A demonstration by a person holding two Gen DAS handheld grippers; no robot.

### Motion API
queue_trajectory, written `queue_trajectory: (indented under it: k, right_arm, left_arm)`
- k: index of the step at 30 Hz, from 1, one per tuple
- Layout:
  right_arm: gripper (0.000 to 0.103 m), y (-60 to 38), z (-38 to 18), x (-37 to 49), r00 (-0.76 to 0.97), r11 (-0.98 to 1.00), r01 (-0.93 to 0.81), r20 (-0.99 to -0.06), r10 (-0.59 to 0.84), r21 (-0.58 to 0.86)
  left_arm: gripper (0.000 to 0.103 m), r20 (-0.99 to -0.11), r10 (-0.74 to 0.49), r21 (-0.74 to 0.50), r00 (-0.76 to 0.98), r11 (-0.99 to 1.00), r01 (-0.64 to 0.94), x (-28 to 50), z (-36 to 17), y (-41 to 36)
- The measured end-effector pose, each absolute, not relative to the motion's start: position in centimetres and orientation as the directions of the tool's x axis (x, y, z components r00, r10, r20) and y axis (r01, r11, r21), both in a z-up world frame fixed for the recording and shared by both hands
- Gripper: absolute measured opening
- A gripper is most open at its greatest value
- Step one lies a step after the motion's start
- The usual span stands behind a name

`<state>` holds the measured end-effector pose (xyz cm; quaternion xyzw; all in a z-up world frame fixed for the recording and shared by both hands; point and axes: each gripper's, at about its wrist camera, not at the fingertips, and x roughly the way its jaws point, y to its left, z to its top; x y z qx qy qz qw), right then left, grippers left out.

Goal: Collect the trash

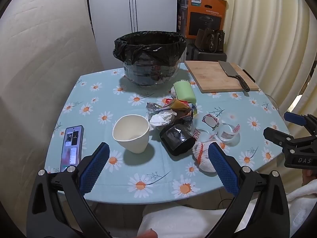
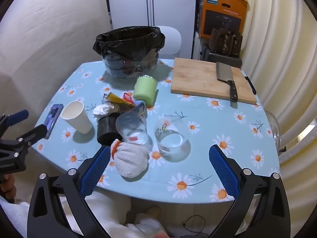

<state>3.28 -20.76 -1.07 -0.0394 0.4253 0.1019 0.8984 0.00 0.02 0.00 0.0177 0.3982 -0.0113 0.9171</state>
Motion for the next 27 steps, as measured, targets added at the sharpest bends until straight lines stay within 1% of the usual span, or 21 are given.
queue_trajectory:
  k: [27]
  right_arm:
    - [0.096,-21.19,-1.11,2.97,0.617,0.976,-0.218,-0.772,0.152,0.018]
  left_arm:
    - [0.098,-0.736,-0.020,0.006,0.676,0.999,0.036,-0.22,-0.04,-0.68]
